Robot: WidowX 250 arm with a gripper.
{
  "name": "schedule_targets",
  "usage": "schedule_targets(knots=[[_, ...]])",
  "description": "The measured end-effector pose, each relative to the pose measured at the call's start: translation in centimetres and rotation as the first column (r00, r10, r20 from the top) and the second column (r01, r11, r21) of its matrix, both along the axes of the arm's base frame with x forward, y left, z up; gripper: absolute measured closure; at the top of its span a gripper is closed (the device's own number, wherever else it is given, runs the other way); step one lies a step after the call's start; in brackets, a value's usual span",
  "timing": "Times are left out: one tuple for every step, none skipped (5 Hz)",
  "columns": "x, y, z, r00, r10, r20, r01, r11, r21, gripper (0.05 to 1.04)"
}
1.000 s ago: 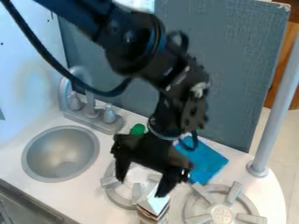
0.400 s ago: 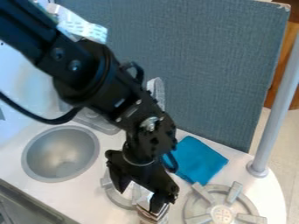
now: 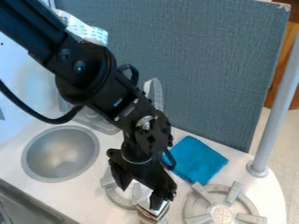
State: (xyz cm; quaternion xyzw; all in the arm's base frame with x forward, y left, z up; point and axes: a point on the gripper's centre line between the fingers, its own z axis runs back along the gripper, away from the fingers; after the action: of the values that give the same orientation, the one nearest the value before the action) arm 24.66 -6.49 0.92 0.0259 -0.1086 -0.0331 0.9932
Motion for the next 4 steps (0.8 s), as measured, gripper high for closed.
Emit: schedule_targets(knots=[[0.9, -0.1, -0.4, 1.0, 0.003, -0.012, -0.003, 1.0, 0.003, 0.081], [1.6, -0.1, -1.8, 0.999, -0.009, -0.05, 0.008, 1.0, -0.01, 0.081], [2.2, -0.4, -2.3, 0.999, -0.006, -0.053, 0.005, 1.0, -0.018, 0.081], [2.7, -0.7, -3.4, 0.997, -0.012, -0.074, 0.01, 1.0, -0.02, 0.081]])
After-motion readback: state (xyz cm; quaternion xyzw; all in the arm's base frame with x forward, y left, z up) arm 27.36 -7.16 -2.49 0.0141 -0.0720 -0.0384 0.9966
